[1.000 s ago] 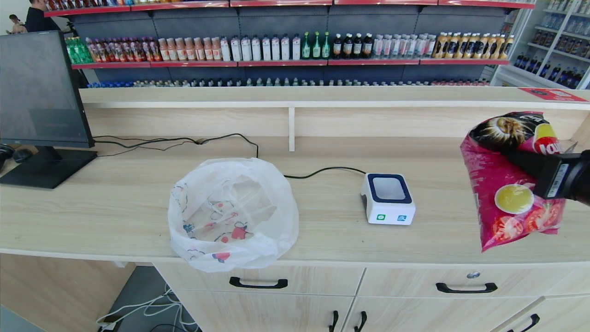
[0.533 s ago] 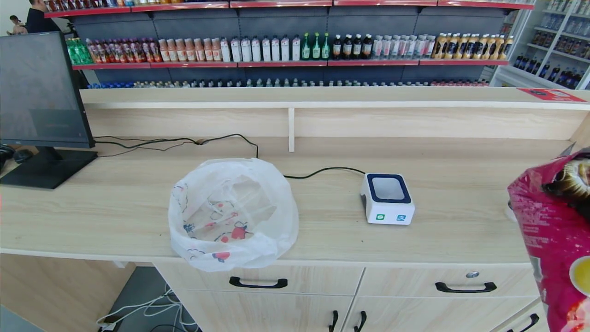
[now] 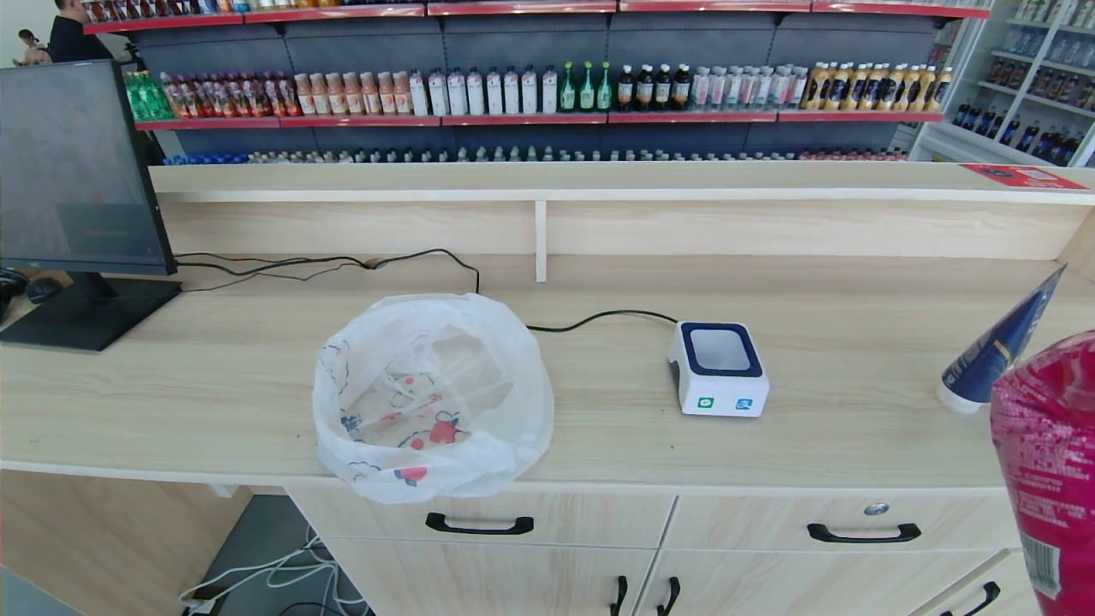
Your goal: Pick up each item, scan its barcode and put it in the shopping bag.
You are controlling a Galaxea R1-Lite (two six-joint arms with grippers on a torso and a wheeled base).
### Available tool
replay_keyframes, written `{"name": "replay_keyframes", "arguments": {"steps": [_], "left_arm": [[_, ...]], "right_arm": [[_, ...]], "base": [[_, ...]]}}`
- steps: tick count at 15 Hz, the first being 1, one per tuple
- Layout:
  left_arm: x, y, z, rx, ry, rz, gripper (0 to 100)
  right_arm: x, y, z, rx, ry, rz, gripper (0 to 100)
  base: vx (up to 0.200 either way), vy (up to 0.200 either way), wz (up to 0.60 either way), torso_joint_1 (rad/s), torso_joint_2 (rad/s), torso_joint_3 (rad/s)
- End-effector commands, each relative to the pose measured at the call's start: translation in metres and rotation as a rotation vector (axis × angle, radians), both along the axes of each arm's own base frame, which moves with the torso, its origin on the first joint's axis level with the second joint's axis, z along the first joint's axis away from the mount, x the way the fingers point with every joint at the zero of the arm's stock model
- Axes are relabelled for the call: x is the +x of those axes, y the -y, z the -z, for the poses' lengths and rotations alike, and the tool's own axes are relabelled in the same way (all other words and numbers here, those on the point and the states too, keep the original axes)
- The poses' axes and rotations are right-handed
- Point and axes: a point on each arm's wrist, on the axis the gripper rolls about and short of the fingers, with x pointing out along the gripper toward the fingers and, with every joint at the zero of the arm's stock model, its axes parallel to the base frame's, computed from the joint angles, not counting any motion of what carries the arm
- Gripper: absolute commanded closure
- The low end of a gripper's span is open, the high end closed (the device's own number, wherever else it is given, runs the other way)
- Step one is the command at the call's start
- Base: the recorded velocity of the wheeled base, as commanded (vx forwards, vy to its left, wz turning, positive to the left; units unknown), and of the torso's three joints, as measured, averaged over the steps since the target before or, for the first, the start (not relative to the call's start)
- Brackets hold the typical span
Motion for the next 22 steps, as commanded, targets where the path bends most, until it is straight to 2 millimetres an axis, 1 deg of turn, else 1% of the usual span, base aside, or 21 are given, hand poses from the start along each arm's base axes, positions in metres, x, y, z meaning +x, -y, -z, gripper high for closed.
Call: {"name": "replay_keyframes", "arguments": {"steps": [1,3,5,6,8,9,10,12,14,15,16,18,20,22], "left_arm": [[0.000,0.000,0.000,-0.001,0.000,-0.001,0],[0.000,0.000,0.000,-0.001,0.000,-0.002,0],[0.000,0.000,0.000,0.001,0.000,-0.001,0],[0.000,0.000,0.000,-0.001,0.000,-0.001,0],[0.000,0.000,0.000,-0.001,0.000,-0.001,0],[0.000,0.000,0.000,-0.001,0.000,-0.001,0],[0.000,0.000,0.000,-0.001,0.000,-0.001,0],[0.000,0.000,0.000,-0.001,0.000,-0.002,0],[0.000,0.000,0.000,-0.001,0.000,-0.001,0],[0.000,0.000,0.000,-0.001,0.000,-0.001,0],[0.000,0.000,0.000,-0.001,0.000,-0.001,0],[0.000,0.000,0.000,-0.001,0.000,-0.001,0],[0.000,0.000,0.000,-0.001,0.000,-0.001,0],[0.000,0.000,0.000,0.001,0.000,-0.001,0]], "right_arm": [[0.006,-0.002,-0.011,0.012,0.006,-0.028,100],[0.007,-0.003,-0.013,0.012,0.010,-0.074,100],[0.003,-0.005,-0.008,0.060,0.005,-0.131,100],[-0.004,-0.008,-0.012,0.083,0.036,-0.275,100],[-0.011,-0.012,-0.010,0.089,0.038,-0.462,100],[-0.011,-0.014,-0.008,0.098,0.014,-0.505,100],[-0.008,-0.021,0.000,0.134,-0.077,-0.631,100],[0.001,-0.034,0.001,0.182,-0.192,-0.724,100],[0.004,-0.043,-0.008,0.217,-0.233,-0.811,100],[0.008,-0.054,-0.015,0.230,-0.277,-0.881,100],[0.011,-0.062,-0.016,0.233,-0.307,-0.913,100],[0.010,-0.070,-0.013,0.261,-0.353,-0.973,100],[0.017,-0.081,-0.022,0.296,-0.369,-0.981,100],[0.024,-0.091,-0.034,0.405,-0.416,-0.979,100]], "base": [[0.000,0.000,0.00,0.000,0.00,0.000],[0.000,0.000,0.00,0.000,0.00,0.000],[0.000,0.000,0.00,0.000,0.00,0.000],[0.000,0.000,0.00,0.000,0.00,0.000],[0.000,0.000,0.00,0.000,0.00,0.000],[0.000,0.000,0.00,0.000,0.00,0.000],[0.000,0.000,0.00,0.000,0.00,0.000],[0.000,0.000,0.00,0.000,0.00,0.000],[0.000,0.000,0.00,0.000,0.00,0.000],[0.000,0.000,0.00,0.000,0.00,0.000],[0.000,0.000,0.00,0.000,0.00,0.000],[0.000,0.000,0.00,0.000,0.00,0.000],[0.000,0.000,0.00,0.000,0.00,0.000],[0.000,0.000,0.00,0.000,0.00,0.000]]}}
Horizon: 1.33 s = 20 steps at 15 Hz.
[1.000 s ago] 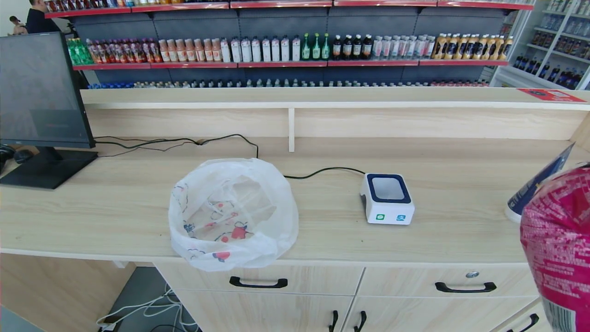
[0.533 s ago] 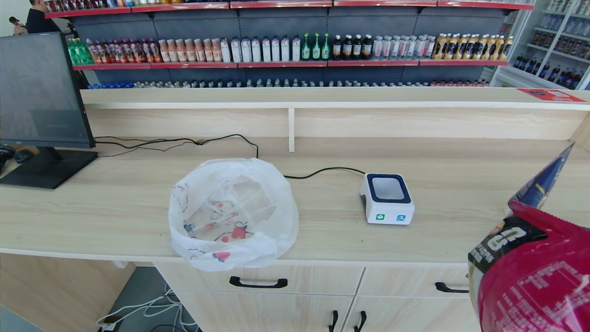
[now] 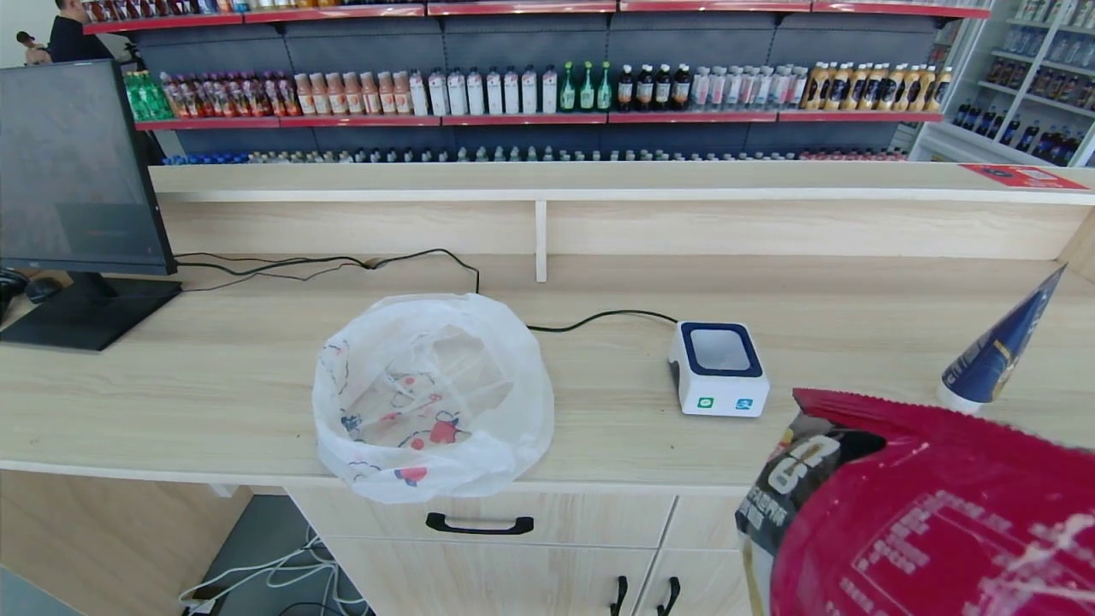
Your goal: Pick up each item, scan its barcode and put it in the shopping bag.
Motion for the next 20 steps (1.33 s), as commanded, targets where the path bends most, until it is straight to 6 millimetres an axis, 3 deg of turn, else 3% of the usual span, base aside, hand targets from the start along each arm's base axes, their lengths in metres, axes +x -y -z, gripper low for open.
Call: {"name": "replay_keyframes", "arguments": {"steps": [1,9,11,13,16,20], "left_arm": [[0.000,0.000,0.000,-0.001,0.000,-0.001,0],[0.000,0.000,0.000,-0.001,0.000,-0.001,0],[0.000,0.000,0.000,-0.001,0.000,-0.001,0],[0.000,0.000,0.000,-0.001,0.000,-0.001,0],[0.000,0.000,0.000,-0.001,0.000,-0.001,0],[0.000,0.000,0.000,-0.001,0.000,-0.001,0]], "right_arm": [[0.011,-0.016,-0.004,-0.007,-0.041,-0.007,100],[0.042,-0.058,0.000,0.220,-0.267,-0.031,100],[0.044,-0.060,0.011,0.273,-0.330,-0.042,100],[0.061,-0.065,0.023,0.319,-0.341,-0.004,100],[0.075,-0.063,0.015,0.469,-0.390,-0.067,100],[0.090,-0.058,0.014,0.538,-0.380,-0.116,100]], "base": [[0.000,0.000,0.00,0.000,0.00,0.000],[0.000,0.000,0.00,0.000,0.00,0.000],[0.000,0.000,0.00,0.000,0.00,0.000],[0.000,0.000,0.00,0.000,0.00,0.000],[0.000,0.000,0.00,0.000,0.00,0.000],[0.000,0.000,0.00,0.000,0.00,0.000]]}}
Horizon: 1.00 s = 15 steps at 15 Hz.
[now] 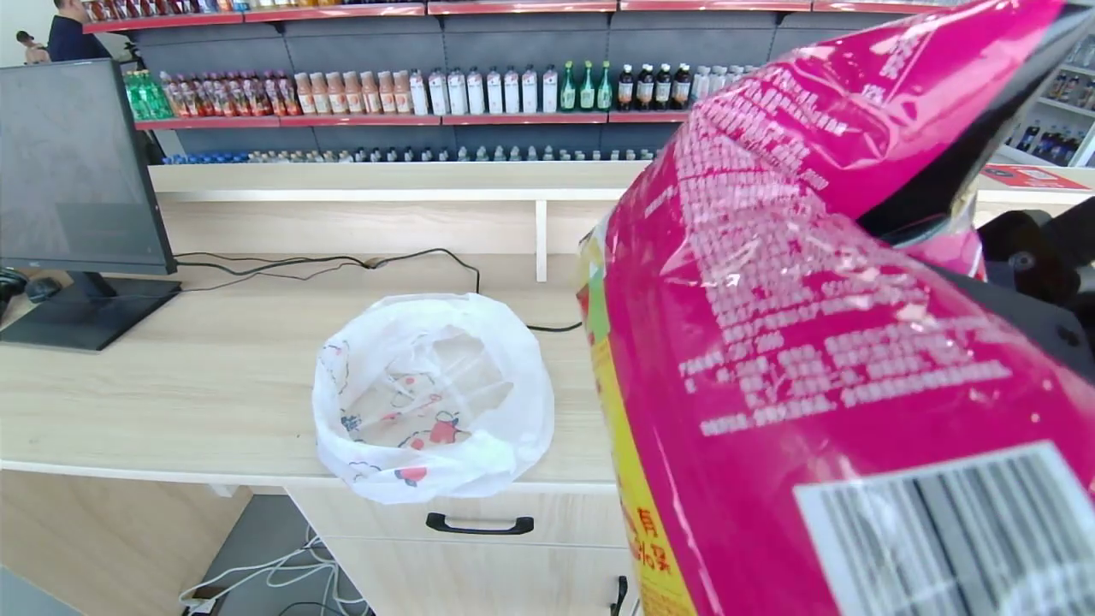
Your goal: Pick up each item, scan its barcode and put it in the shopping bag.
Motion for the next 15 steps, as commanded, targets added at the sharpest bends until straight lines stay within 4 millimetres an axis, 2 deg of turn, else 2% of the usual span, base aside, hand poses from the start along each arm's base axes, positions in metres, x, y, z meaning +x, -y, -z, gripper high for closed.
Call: {"name": "replay_keyframes", "arguments": {"steps": [1,8,15], "left_arm": [[0.000,0.000,0.000,-0.001,0.000,0.000,0],[0.000,0.000,0.000,-0.001,0.000,0.000,0],[0.000,0.000,0.000,-0.001,0.000,0.000,0]], "right_arm": [[0.010,-0.001,0.010,-0.022,-0.039,0.020,100],[0.003,0.005,0.022,-0.011,-0.087,0.002,100],[-0.001,0.008,0.017,0.005,-0.065,0.003,100]], "base": [[0.000,0.000,0.00,0.000,0.00,0.000],[0.000,0.000,0.00,0.000,0.00,0.000],[0.000,0.000,0.00,0.000,0.00,0.000]]}}
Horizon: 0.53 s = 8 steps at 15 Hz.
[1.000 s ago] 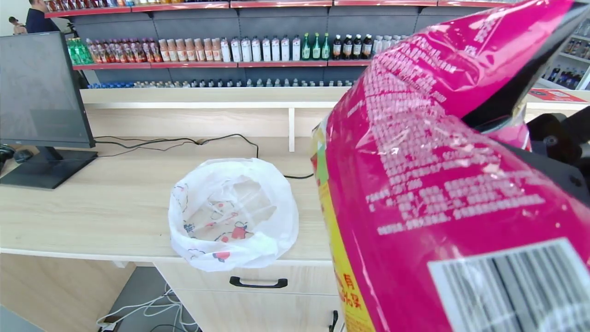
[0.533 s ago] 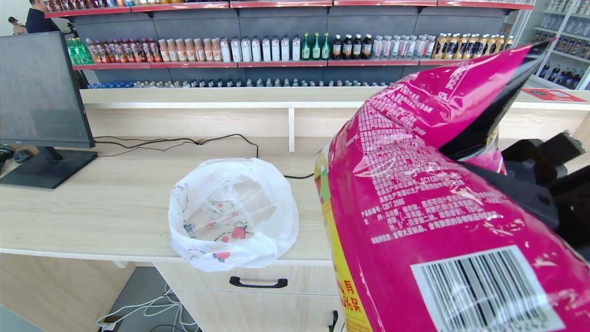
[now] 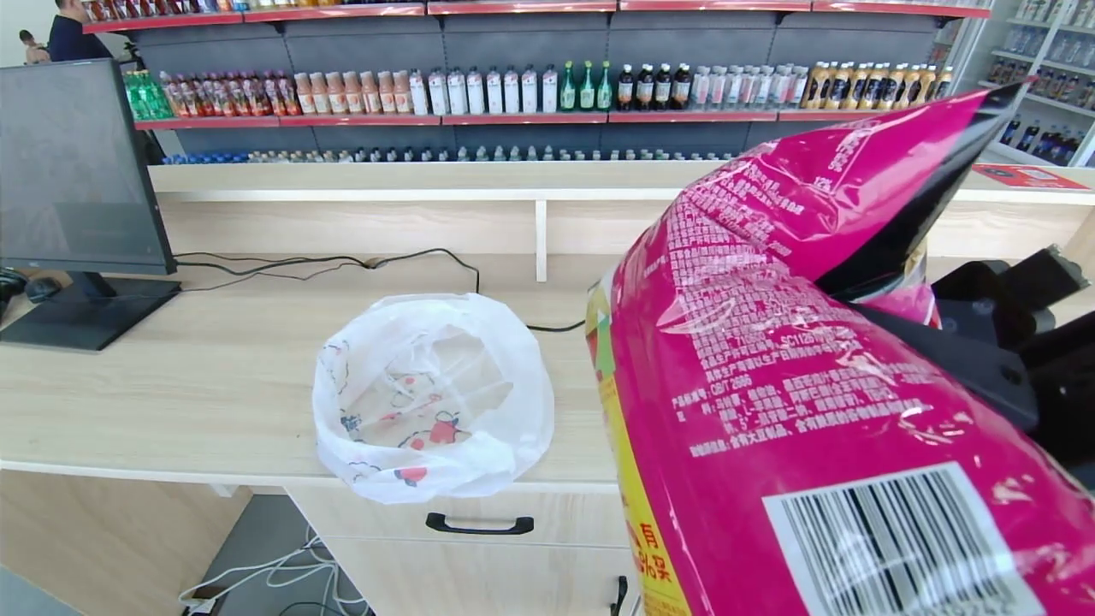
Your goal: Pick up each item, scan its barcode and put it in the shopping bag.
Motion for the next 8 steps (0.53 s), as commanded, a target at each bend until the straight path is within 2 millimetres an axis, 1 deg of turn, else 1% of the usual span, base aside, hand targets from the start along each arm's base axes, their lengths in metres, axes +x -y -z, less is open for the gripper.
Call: {"name": "replay_keyframes", "arguments": {"steps": [1,4,6,7,8], "left_arm": [[0.0000,0.0000,0.0000,-0.001,0.000,-0.001,0],[0.0000,0.0000,0.0000,-0.001,0.000,-0.001,0],[0.0000,0.0000,0.0000,-0.001,0.000,-0.002,0],[0.0000,0.0000,0.0000,0.000,0.000,-0.001,0],[0.0000,0.0000,0.0000,-0.001,0.000,-0.001,0]], "right_arm": [[-0.0054,0.0047,-0.0019,0.009,0.010,-0.001,100],[-0.0074,0.0065,0.0054,-0.037,0.070,0.041,100],[-0.0082,0.0073,0.0049,-0.037,0.081,0.045,100],[-0.0072,0.0075,0.0031,-0.033,0.087,0.049,100],[-0.0003,0.0077,0.0040,-0.041,0.088,0.078,100]], "base": [[0.000,0.000,0.00,0.000,0.00,0.000],[0.000,0.000,0.00,0.000,0.00,0.000],[0.000,0.000,0.00,0.000,0.00,0.000],[0.000,0.000,0.00,0.000,0.00,0.000],[0.000,0.000,0.00,0.000,0.00,0.000]]}}
